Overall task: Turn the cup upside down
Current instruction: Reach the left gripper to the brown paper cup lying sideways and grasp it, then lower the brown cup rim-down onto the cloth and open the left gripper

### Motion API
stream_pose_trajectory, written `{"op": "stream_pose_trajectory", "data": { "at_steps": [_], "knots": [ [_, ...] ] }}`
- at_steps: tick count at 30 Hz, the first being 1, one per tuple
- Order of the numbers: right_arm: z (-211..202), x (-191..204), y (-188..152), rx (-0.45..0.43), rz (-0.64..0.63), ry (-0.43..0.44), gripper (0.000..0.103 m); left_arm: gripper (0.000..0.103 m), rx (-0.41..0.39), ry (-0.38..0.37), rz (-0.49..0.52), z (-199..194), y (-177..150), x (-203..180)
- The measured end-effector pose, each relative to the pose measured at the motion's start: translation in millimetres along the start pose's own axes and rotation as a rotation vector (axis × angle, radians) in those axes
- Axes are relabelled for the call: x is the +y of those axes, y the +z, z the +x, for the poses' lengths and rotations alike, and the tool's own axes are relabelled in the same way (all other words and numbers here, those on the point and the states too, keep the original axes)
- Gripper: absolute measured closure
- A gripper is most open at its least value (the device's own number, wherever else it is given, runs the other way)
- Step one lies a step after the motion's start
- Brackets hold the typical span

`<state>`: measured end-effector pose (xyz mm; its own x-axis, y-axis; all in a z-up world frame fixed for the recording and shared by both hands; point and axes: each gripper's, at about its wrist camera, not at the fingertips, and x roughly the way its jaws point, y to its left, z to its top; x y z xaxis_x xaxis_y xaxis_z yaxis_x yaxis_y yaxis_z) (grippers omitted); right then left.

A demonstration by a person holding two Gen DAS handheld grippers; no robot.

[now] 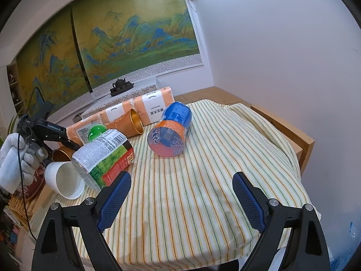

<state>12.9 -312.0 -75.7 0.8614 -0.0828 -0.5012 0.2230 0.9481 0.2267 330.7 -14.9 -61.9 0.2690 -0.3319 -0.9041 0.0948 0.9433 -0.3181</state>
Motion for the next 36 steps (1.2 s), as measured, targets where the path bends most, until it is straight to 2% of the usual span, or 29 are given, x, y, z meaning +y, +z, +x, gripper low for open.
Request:
{"op": "stream_pose_trajectory", "data": {
  "at_steps": [3,10,14,19,29,36],
  "knots": [
    [-1,0,0,-0.002,0.000,0.001,0.014,0.037,-0.028,-0.007,-0.003,-13,-3,6],
    [-7,-1,1,-0.015,0.002,-0.003,0.014,0.037,-0.104,-0.032,0.048,-58,-7,-12],
    [-14,-4,1,-0.023,0.007,-0.007,0.014,0.037,-0.119,-0.066,0.096,-82,-21,-37],
    [-20,-12,-1,-0.024,0.022,-0.006,0.014,0.037,-0.103,-0.091,0.191,-95,-56,-78],
    [-34,-34,-9,-0.020,0.052,-0.018,0.014,0.037,0.010,-0.193,0.335,-60,-127,-167],
    [-41,-50,-14,-0.013,0.075,-0.042,0.014,0.037,0.075,-0.224,0.380,-22,-159,-217]
  ]
}}
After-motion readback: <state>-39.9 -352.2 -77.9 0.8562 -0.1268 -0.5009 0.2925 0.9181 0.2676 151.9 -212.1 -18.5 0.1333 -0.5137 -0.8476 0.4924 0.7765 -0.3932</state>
